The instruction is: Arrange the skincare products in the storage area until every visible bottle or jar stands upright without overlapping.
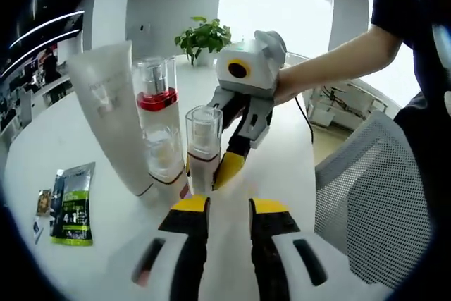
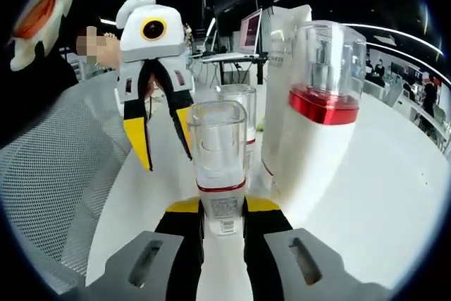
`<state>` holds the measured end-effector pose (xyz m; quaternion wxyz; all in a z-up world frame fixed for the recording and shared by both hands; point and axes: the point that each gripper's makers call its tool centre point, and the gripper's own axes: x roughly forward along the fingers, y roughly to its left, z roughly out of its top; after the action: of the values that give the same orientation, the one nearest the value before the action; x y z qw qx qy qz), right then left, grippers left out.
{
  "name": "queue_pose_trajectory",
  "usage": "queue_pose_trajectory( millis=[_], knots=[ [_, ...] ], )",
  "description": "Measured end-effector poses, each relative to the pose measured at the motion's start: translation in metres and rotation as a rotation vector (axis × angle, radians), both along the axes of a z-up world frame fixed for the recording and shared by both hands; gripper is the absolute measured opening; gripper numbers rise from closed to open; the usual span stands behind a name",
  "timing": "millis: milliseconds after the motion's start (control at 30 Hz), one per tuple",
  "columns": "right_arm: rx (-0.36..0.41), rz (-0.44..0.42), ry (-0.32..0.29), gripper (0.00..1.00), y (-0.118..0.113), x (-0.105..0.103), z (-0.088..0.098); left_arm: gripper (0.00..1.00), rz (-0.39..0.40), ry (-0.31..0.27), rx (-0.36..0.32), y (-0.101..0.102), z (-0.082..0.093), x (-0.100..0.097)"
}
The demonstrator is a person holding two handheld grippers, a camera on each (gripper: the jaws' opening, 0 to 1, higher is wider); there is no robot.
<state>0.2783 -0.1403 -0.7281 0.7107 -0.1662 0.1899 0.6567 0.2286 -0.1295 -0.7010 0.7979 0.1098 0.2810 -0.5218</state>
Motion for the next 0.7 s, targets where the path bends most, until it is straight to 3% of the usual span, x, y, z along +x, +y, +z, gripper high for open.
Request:
queue_pose_trajectory(
  millis=[700],
  knots=[
    [0.025,-0.030,0.019,0.21,0.0037,0.0074,-0.0006,0.14,0.026,0.033,-0.014,-0.0015,-0.0088,-0.0018]
  ],
)
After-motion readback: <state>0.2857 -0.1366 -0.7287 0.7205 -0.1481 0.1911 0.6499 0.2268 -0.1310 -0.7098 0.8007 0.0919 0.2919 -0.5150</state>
